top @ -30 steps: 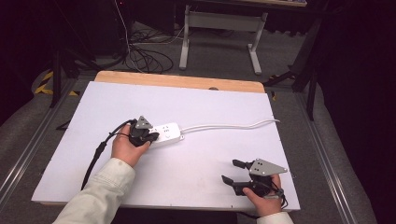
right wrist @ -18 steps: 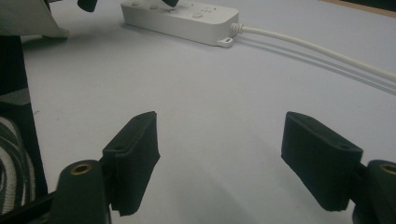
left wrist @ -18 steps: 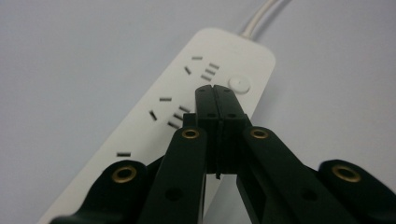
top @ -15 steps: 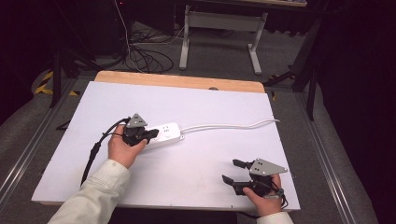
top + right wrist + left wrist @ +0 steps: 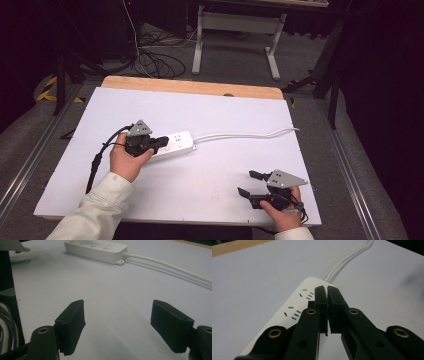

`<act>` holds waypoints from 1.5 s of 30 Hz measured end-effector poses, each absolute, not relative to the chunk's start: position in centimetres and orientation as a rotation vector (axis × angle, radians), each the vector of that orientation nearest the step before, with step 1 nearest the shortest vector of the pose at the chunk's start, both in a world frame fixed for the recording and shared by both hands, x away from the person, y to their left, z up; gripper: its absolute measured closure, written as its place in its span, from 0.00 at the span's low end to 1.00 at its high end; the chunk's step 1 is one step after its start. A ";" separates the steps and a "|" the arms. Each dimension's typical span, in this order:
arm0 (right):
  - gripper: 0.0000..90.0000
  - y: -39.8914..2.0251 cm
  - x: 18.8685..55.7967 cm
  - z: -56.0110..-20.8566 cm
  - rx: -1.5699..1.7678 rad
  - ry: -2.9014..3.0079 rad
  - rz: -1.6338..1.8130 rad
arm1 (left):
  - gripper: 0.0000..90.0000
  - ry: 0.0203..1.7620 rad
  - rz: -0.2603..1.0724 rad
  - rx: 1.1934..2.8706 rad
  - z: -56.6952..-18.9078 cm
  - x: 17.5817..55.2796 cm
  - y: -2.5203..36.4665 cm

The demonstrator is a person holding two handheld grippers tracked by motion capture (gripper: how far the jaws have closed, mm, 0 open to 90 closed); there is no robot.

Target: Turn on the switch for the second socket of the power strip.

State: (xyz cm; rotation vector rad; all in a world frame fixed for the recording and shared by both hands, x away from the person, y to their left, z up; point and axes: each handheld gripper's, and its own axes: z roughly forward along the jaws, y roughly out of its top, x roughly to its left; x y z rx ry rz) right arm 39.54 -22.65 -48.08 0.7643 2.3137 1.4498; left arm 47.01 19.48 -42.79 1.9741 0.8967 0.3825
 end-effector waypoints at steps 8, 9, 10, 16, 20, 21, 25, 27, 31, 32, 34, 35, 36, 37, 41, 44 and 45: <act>0.31 -22.7 39.5 -48.1 0.767 2.309 1.456 | 0.57 0.893 0.398 1.943 -42.2 46.1 19.3; 0.31 -22.7 39.5 -48.1 0.767 2.310 1.455 | 0.54 0.884 0.411 1.941 -42.0 46.0 19.4; 0.31 -22.7 39.5 -48.1 0.767 2.311 1.455 | 0.50 0.878 0.412 1.933 -41.9 45.8 19.4; 0.31 -22.7 39.5 -48.0 0.765 2.309 1.454 | 0.32 0.836 0.420 1.907 -41.0 44.5 19.9; 0.31 -22.6 39.5 -48.1 0.766 2.310 1.456 | 0.26 0.822 0.428 1.911 -40.6 43.6 20.2; 0.31 -22.6 39.5 -48.1 0.766 2.311 1.455 | 0.24 0.813 0.436 1.916 -40.5 43.4 20.4; 0.31 -22.6 39.5 -48.0 0.766 2.310 1.456 | 0.21 0.797 0.431 1.903 -40.1 42.5 20.8; 0.31 -22.6 39.5 -48.0 0.765 2.310 1.455 | 0.20 0.790 0.439 1.898 -40.0 42.0 21.0; 0.31 -22.6 39.4 -48.0 0.763 2.309 1.455 | 0.19 0.784 0.441 1.892 -40.0 41.3 21.6; 0.31 -22.6 39.4 -48.0 0.763 2.309 1.455 | 0.19 0.788 0.433 1.882 -40.2 41.0 21.8; 0.31 -22.6 39.4 -48.0 0.764 2.309 1.456 | 0.18 0.795 0.416 1.880 -40.4 40.7 22.2; 0.31 -22.6 39.4 -48.0 0.761 2.309 1.456 | 0.17 0.785 0.421 1.891 -40.6 40.6 22.5; 0.31 -22.6 39.4 -48.0 0.761 2.309 1.456 | 0.14 0.777 0.419 1.892 -40.7 40.5 22.7; 0.31 -22.6 39.4 -48.0 0.761 2.309 1.457 | 0.13 0.771 0.423 1.893 -40.8 40.4 23.0; 0.30 -22.6 39.4 -48.0 0.759 2.309 1.455 | 0.13 0.761 0.445 1.883 -41.5 39.9 24.2; 0.30 -22.6 39.4 -48.0 0.761 2.308 1.456 | 0.13 0.760 0.439 1.862 -42.2 39.6 25.1; 0.30 -22.6 39.4 -48.0 0.761 2.309 1.456 | 0.13 0.763 0.437 1.856 -42.4 39.5 25.4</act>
